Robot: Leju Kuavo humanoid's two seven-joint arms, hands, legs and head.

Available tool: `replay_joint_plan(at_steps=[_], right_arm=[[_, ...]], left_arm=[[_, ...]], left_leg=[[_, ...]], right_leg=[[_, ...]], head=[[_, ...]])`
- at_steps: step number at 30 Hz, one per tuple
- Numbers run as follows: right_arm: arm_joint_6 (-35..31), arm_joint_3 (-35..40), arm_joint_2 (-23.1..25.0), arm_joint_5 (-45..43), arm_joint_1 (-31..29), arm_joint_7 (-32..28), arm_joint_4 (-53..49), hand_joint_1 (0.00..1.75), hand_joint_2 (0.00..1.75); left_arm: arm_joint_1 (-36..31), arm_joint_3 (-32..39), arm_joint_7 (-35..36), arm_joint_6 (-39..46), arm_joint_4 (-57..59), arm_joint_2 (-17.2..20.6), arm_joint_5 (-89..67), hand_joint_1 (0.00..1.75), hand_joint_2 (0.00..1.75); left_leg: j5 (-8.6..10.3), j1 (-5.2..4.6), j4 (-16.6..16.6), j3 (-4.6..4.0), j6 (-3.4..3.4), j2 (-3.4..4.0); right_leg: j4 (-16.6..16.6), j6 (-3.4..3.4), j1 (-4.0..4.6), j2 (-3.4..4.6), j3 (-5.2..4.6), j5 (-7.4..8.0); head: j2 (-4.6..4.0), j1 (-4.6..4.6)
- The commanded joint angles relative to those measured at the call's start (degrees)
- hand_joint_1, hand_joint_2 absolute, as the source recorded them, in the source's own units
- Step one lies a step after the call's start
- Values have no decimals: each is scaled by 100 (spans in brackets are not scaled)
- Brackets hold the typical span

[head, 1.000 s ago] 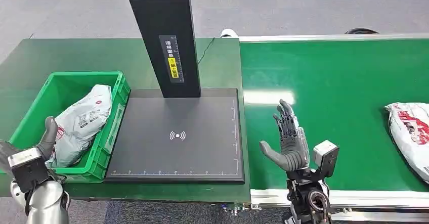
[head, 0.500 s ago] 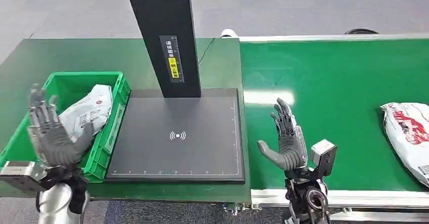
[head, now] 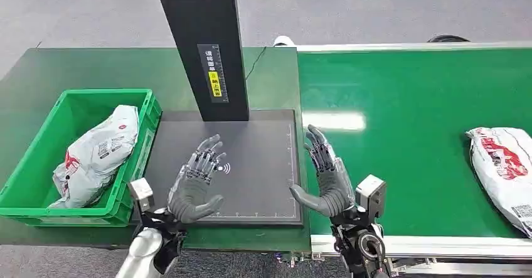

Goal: Moved the parcel from conveyor to table for the left to box.

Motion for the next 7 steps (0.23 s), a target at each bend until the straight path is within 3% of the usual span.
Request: replay_joint_plan(at_steps=[1,7], right_arm=[[-29,119,-82,10,-175,-19,355,0,175],[-22,4,-98,54,-114,39,295,0,175]], left_arm=[[-311,-300,43,-35,833,24,30,0,175],[-260,-186,200,242,883,27,53,0,175]], left_leg=[[2,3,-6,11,3,2],[2,3,-5,8,4,3]], right_leg=[[-10,-4,5,-9,14,3],[-10,-2,5,-7,11,4]], head=[[0,0],[0,0]])
